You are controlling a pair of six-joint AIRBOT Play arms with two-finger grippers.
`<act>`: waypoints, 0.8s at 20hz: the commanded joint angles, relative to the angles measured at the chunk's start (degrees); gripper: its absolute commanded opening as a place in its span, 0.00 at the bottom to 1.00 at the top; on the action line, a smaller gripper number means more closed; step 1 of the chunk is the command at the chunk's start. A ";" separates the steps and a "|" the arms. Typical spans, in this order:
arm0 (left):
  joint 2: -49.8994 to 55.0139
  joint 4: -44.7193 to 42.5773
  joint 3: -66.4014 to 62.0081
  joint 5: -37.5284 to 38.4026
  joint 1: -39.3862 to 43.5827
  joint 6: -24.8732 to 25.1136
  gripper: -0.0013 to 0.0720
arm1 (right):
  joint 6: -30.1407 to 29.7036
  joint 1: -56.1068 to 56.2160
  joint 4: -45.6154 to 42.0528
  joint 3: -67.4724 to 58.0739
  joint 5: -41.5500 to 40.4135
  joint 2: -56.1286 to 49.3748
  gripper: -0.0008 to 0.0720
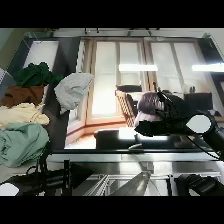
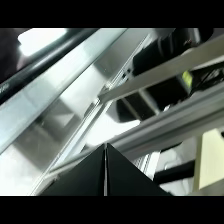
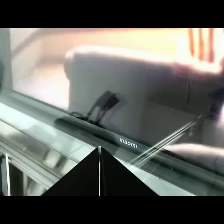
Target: Fold the shirts.
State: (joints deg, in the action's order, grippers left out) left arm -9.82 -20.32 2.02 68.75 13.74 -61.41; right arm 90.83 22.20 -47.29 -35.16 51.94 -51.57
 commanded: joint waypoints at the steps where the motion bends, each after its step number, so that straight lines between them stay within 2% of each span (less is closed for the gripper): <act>1: -0.04 3.37 -0.20 -8.81 0.02 -7.56 0.02 | -0.15 0.04 -0.02 0.00 -1.40 -0.52 0.03; 2: -0.04 0.09 -1.27 -12.66 -0.02 -10.38 0.02 | -1.62 -0.02 -0.02 0.00 -2.32 -0.61 0.03; 3: 0.15 -7.15 -3.72 -15.58 -0.35 -12.15 0.02 | -3.82 -0.61 -0.04 -0.37 -3.72 -0.59 0.03; 4: 1.42 -17.73 -7.34 -18.23 -1.16 -16.70 0.02 | -5.70 -2.27 -0.22 -1.36 -4.09 -0.61 0.03; 5: 4.31 -31.58 -12.35 -19.78 -2.69 -23.32 0.02 | -6.10 -5.27 -0.57 -2.93 -3.78 -0.61 0.03; 6: 8.46 -46.16 -18.23 -19.17 -4.85 -27.43 0.02 | -6.29 -8.79 -0.94 -4.63 -3.17 -0.61 0.03; 7: 13.29 -56.94 -23.91 -17.81 -7.45 -28.57 0.04 | -7.26 -13.25 -1.14 -6.64 -1.75 -0.61 0.08; 8: 19.12 -63.73 -29.20 -17.27 -10.56 -28.76 0.05 | -8.74 -17.55 -1.07 -8.39 -0.37 -0.76 0.37; 9: 26.56 -66.53 -34.49 -17.31 -14.60 -28.74 0.05 | -9.94 -21.73 -1.05 -10.16 0.50 -1.38 0.56; 10: 34.58 -66.55 -39.23 -17.27 -19.04 -28.63 0.05 | -11.08 -24.92 -1.05 -11.52 1.29 -2.29 0.55; 11: 42.66 -64.96 -43.65 -16.59 -23.02 -28.63 0.39 | -12.13 -27.61 -1.05 -12.35 2.08 -3.26 0.56; 12: 49.81 -62.03 -47.45 -14.78 -26.49 -28.65 0.88 | -12.98 -29.99 -1.05 -12.57 2.75 -4.37 0.56; 13: 57.24 -58.25 -51.21 -12.07 -29.86 -28.50 0.91 | -13.57 -31.36 -1.11 -12.57 3.48 -5.44 0.56; 14: 64.08 -55.41 -54.51 -9.53 -32.28 -27.08 0.70 | -14.49 -32.41 -1.11 -12.55 4.24 -6.62 0.56; 15: 70.66 -53.62 -57.48 -6.82 -33.55 -26.45 0.52 | -14.58 -32.96 -1.31 -12.55 4.52 -7.93 0.56; 16: 77.37 -52.52 -60.39 -3.45 -34.07 -26.40 0.41 | -14.58 -32.94 -1.55 -12.55 4.44 -9.16 0.56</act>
State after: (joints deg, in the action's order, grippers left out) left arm 49.23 -75.61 -48.99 57.74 -14.87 -88.44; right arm 78.22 -7.44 -48.47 -46.96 54.70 -57.65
